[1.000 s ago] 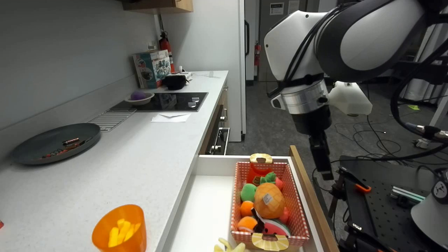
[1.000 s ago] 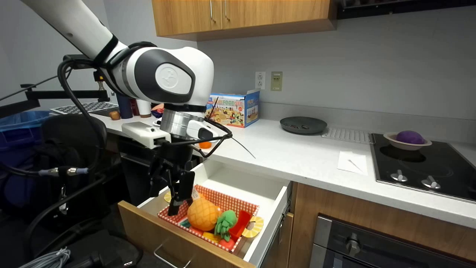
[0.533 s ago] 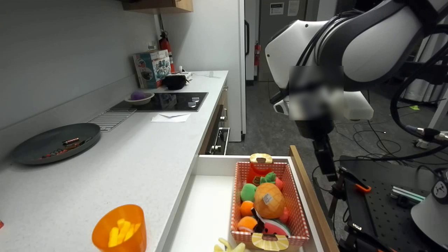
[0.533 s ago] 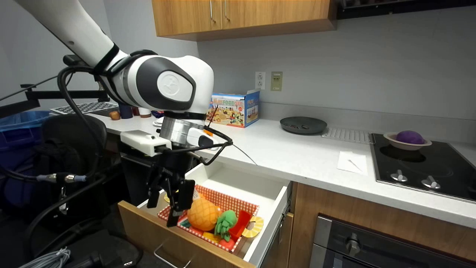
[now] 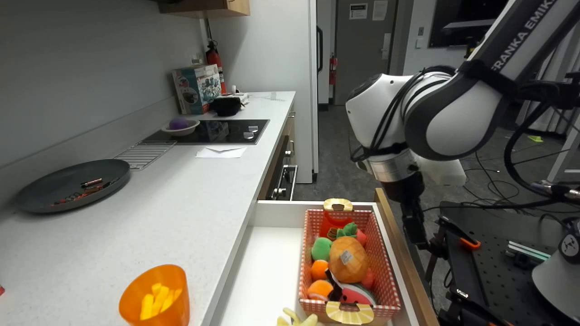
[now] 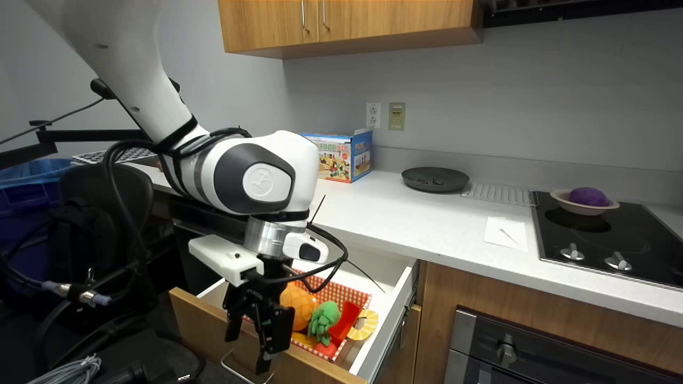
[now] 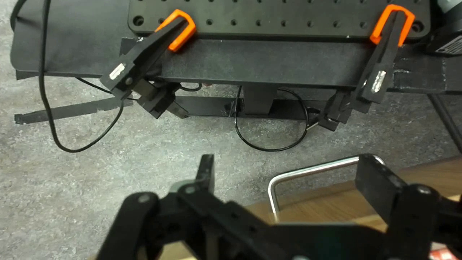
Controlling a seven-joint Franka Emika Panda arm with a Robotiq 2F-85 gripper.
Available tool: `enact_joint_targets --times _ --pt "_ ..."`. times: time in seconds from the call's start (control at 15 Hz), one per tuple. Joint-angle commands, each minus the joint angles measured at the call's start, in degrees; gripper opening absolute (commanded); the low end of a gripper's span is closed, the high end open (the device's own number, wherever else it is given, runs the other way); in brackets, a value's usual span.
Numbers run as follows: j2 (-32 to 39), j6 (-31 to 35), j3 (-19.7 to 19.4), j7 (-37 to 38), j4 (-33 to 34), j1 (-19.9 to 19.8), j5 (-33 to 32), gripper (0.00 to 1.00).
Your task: Close the top draw of the kitchen unit
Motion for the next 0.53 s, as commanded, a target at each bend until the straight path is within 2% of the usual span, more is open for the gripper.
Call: enact_joint_targets --times 0.0,0.2,0.47 --pt "6.3 6.1 -0.5 -0.7 1.4 -0.3 -2.9 1.0" --pt "9.6 9.6 -0.6 -0.4 2.3 0.1 -4.6 1.0" --pt "10.4 12.0 -0.3 -0.1 3.8 0.6 -5.0 1.0"
